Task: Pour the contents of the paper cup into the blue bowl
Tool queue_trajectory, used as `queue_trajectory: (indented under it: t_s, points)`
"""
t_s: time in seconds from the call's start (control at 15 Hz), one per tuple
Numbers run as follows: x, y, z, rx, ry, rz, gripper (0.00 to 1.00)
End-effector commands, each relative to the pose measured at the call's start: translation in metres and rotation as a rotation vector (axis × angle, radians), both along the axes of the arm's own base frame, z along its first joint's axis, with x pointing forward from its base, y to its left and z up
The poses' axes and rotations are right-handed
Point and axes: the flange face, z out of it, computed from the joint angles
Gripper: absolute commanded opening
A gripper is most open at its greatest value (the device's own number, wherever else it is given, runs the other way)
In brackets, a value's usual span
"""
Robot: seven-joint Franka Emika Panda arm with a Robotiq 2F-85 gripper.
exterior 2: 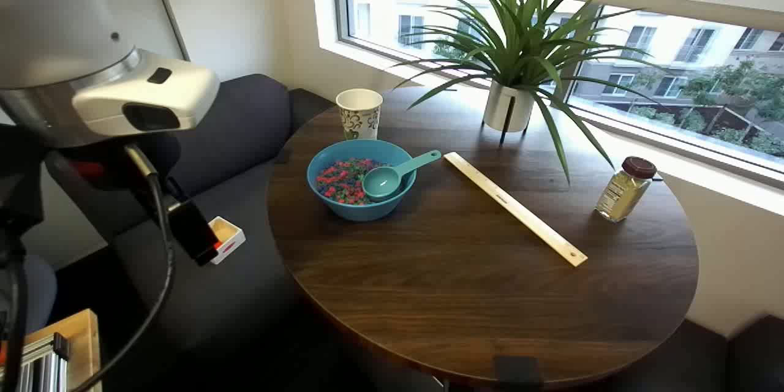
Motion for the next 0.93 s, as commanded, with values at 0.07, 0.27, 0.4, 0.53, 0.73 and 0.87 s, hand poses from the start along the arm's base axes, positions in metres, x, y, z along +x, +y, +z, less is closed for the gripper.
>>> queue_trajectory:
  t_s: [0.07,0.27,0.4,0.53,0.73,0.87]
  points:
    - [-0.004,0.0,-0.013,-0.004,0.031,0.0,1.0]
    - [-0.005,-0.001,-0.019,-0.006,0.046,0.0,1.0]
    - [-0.005,-0.001,-0.019,-0.006,0.046,0.0,1.0]
    - [0.009,0.005,-0.001,0.029,0.019,-0.122,1.0]
    - [0.043,0.026,0.055,0.047,-0.058,-0.286,1.0]
    - [0.072,0.048,0.085,0.034,-0.098,-0.383,1.0]
